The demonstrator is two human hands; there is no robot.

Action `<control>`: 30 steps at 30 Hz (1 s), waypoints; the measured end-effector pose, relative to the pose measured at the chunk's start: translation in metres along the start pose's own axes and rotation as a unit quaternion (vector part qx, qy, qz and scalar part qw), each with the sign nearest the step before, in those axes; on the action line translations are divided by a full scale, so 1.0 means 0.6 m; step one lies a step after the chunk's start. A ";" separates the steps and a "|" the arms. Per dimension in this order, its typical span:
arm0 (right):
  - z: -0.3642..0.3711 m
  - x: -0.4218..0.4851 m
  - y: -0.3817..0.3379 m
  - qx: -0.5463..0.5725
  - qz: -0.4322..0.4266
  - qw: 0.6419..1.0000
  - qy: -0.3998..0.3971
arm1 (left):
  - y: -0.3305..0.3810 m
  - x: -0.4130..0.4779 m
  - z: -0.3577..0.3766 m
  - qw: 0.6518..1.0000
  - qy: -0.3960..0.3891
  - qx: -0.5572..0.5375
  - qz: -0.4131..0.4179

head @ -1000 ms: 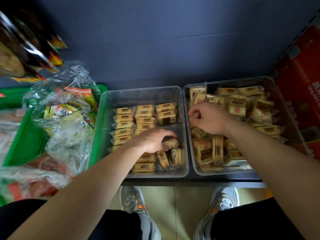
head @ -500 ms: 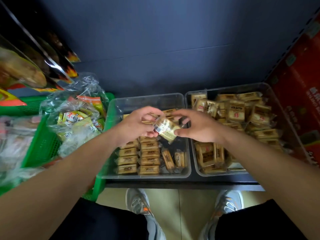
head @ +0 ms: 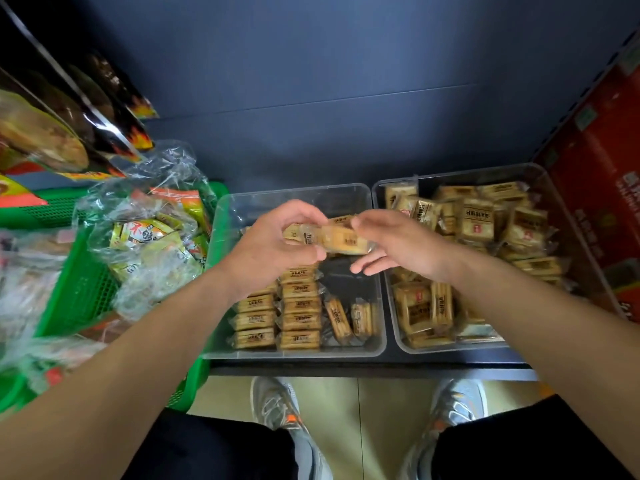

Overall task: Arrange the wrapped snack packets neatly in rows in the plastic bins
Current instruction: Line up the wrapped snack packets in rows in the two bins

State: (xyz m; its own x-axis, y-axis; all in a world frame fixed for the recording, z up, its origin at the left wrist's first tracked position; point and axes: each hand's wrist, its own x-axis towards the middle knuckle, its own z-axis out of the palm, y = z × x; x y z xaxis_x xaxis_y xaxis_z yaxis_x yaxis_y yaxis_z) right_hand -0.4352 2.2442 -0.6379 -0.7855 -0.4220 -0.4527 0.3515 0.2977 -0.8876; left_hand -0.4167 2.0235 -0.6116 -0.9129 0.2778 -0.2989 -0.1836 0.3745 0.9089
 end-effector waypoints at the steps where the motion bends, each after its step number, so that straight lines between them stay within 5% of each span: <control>1: -0.002 0.003 0.002 0.005 0.001 1.000 0.008 | 0.000 0.003 0.001 1.000 -0.008 0.013 0.000; 12: -0.009 0.024 0.012 -0.016 -0.050 0.996 0.077 | -0.011 0.033 0.013 0.997 0.073 0.032 0.020; 23: -0.015 0.019 0.005 0.005 -0.091 0.993 0.068 | -0.007 0.036 0.020 0.999 0.010 0.039 -0.030; 30: -0.027 0.018 0.015 -0.049 -0.010 0.998 0.027 | -0.005 0.037 0.019 0.994 0.010 -0.076 -0.075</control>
State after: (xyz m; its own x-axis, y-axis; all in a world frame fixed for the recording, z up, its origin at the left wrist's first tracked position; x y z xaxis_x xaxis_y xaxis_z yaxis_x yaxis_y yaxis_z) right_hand -0.4489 2.2561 -0.6493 -0.8188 -0.3832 -0.4274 0.2864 0.3725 -0.8827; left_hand -0.4320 2.0388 -0.6245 -0.8784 0.2102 -0.4292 -0.3693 0.2713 0.8888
